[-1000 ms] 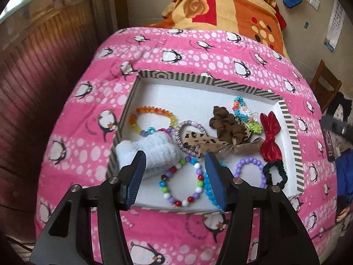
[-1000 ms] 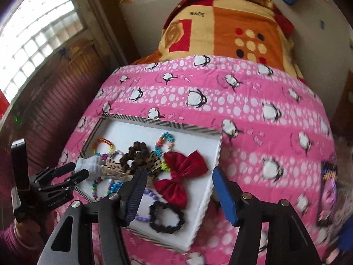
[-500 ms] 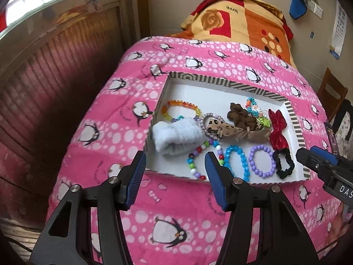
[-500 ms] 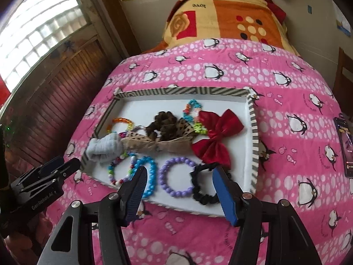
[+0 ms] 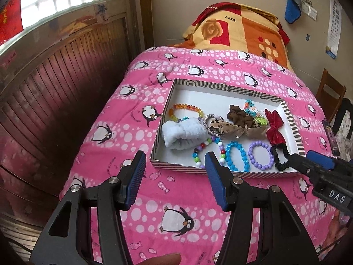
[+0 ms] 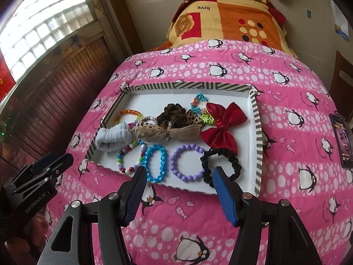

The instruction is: Organize jewelry

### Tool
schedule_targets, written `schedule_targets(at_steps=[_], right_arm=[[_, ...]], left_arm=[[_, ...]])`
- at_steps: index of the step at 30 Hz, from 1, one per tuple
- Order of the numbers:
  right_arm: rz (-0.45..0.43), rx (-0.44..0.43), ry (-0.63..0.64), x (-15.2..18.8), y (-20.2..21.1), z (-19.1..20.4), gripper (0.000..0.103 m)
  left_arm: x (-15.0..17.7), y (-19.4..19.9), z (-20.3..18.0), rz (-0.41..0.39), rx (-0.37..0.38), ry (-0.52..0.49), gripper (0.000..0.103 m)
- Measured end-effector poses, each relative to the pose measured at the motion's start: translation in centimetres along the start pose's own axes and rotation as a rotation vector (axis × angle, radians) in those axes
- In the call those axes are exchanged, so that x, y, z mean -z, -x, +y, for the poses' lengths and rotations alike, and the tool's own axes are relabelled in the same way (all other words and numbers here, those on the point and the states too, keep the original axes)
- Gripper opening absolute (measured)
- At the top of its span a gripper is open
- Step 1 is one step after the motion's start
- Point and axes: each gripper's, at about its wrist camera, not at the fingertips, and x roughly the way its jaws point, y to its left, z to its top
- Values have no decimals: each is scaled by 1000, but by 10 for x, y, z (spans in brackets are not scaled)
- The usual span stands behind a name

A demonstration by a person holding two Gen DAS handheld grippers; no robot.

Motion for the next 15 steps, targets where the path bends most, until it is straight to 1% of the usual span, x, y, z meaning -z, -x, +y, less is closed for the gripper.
schedule_targets(at_steps=[6, 10, 15], right_arm=[[-11, 9, 1, 9, 4, 7, 60], [-24, 18, -2, 12, 8, 9, 65], [-34, 18, -6, 14, 13, 10, 65]], left_arm=[[1, 7, -1, -19, 0, -2, 55], [2, 11, -3, -27, 9, -5, 55], [4, 15, -5, -31, 15, -6, 55]])
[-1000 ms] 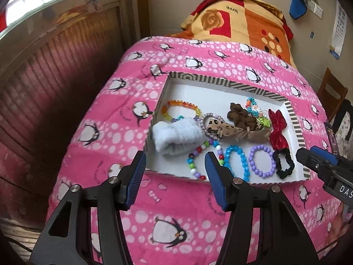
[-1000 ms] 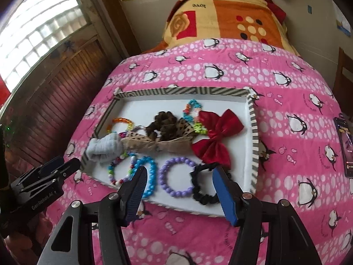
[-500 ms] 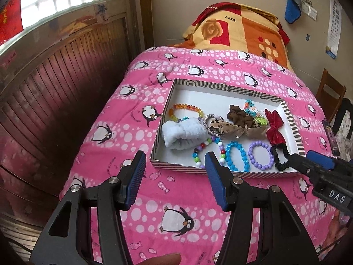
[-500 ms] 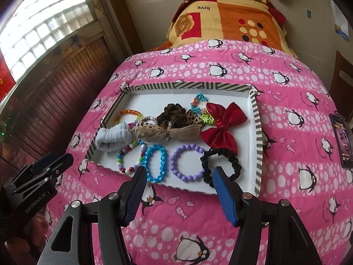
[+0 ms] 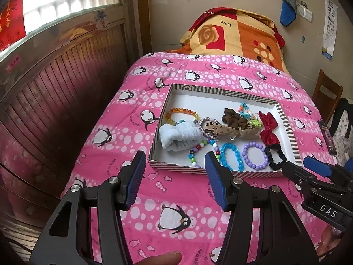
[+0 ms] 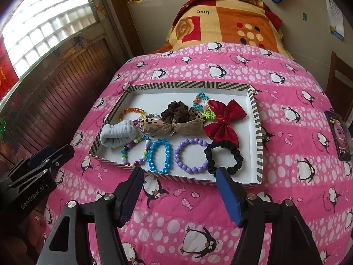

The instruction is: Organize jewelry

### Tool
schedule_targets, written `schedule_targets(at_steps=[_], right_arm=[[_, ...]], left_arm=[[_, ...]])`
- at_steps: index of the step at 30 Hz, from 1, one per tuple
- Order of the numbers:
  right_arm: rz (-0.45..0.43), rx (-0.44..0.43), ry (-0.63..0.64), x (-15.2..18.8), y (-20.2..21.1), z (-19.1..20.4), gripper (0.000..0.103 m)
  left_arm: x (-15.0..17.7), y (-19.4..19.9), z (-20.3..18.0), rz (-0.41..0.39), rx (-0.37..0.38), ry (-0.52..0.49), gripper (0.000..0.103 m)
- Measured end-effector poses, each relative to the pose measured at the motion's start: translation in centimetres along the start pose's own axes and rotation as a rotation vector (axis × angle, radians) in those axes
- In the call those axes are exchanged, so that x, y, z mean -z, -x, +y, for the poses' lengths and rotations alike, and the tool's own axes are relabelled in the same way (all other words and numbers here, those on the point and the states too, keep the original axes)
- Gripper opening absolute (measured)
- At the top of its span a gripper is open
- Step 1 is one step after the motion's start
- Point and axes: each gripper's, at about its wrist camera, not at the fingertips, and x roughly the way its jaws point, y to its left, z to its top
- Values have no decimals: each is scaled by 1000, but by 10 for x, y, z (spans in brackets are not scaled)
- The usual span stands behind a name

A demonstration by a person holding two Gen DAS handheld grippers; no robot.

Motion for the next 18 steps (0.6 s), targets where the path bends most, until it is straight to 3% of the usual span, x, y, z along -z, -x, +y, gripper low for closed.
schedule_targets(at_steps=[18], right_arm=[[-4, -1, 6, 3, 3, 5, 66]], left_arm=[[3, 6, -2, -1, 4, -2, 55]])
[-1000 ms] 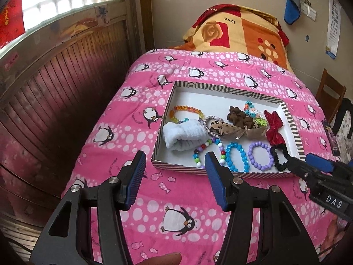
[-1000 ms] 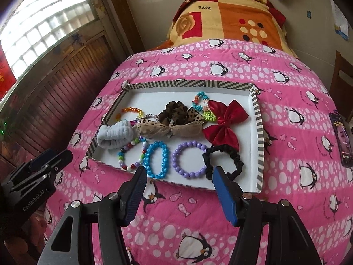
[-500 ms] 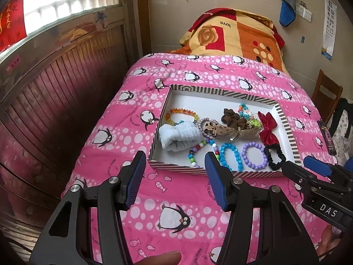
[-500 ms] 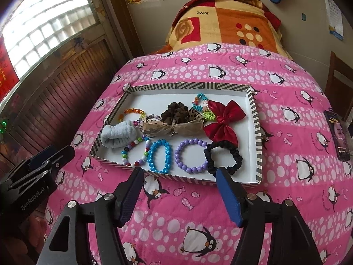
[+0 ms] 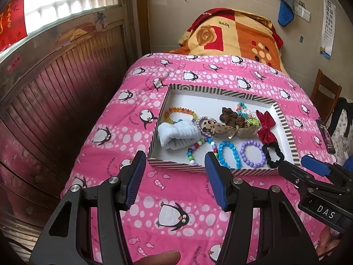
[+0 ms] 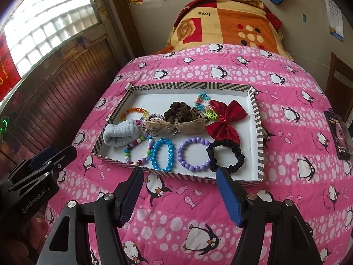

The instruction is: Organize jewelry

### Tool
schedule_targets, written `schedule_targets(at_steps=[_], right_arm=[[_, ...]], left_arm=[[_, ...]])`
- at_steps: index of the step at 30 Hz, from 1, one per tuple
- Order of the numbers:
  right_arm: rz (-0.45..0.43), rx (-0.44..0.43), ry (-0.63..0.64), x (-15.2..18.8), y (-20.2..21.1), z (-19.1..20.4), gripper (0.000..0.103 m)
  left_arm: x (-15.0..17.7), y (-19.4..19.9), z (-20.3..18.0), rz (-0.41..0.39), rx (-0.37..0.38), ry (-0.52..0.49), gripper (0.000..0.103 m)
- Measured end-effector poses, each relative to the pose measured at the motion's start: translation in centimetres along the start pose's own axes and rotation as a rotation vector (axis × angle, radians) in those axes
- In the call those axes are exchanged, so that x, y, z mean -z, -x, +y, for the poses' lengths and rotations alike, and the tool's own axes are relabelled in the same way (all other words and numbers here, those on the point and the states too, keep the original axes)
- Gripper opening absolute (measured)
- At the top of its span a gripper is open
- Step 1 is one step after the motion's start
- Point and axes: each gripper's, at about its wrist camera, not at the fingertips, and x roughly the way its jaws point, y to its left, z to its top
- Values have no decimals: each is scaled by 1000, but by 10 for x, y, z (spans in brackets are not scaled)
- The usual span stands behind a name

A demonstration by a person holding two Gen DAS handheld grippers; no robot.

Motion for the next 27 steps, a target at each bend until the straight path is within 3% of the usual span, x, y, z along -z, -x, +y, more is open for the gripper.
schedule_targets(at_steps=[27], right_arm=[[24, -7, 9, 0, -6, 2, 66]], left_arm=[[-1, -5, -2, 10, 1, -16, 55]])
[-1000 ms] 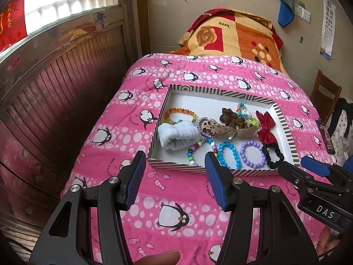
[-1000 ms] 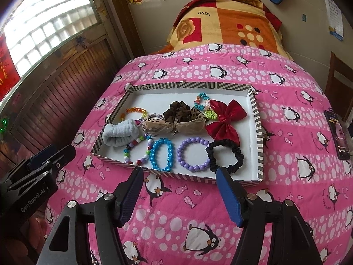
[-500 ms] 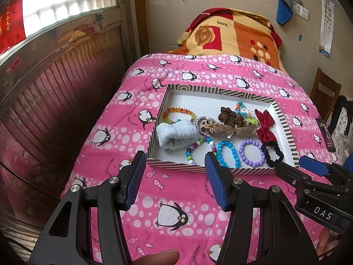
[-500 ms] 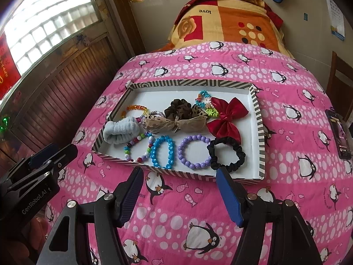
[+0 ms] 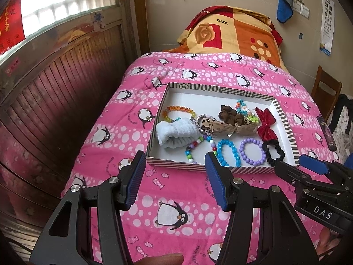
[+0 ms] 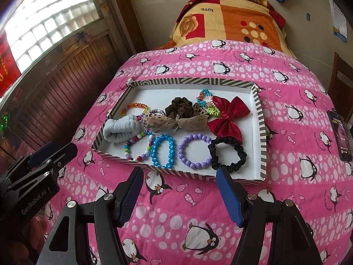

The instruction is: Organize jewelry

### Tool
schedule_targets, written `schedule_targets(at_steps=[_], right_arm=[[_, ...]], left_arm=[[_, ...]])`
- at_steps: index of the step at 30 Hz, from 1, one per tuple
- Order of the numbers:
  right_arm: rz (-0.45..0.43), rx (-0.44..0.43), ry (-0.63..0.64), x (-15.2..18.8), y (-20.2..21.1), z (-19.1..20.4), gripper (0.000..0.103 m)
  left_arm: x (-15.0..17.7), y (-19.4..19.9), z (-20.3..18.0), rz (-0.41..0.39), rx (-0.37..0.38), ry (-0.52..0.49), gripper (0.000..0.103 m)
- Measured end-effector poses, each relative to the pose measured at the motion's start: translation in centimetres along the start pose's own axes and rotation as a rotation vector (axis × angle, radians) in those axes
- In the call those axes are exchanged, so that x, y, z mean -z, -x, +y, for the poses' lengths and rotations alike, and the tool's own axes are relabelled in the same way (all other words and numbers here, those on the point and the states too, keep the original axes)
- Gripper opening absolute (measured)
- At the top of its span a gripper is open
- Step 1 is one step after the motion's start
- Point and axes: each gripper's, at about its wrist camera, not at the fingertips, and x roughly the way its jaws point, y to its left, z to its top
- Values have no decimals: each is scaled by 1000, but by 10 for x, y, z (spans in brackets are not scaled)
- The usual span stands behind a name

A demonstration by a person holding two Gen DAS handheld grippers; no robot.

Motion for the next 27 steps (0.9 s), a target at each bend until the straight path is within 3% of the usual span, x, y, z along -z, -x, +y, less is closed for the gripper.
schedule_targets(at_steps=[27], right_arm=[[18, -29, 9, 9, -4, -2, 66]], left_arm=[[7, -2, -6, 16, 17, -12, 55]])
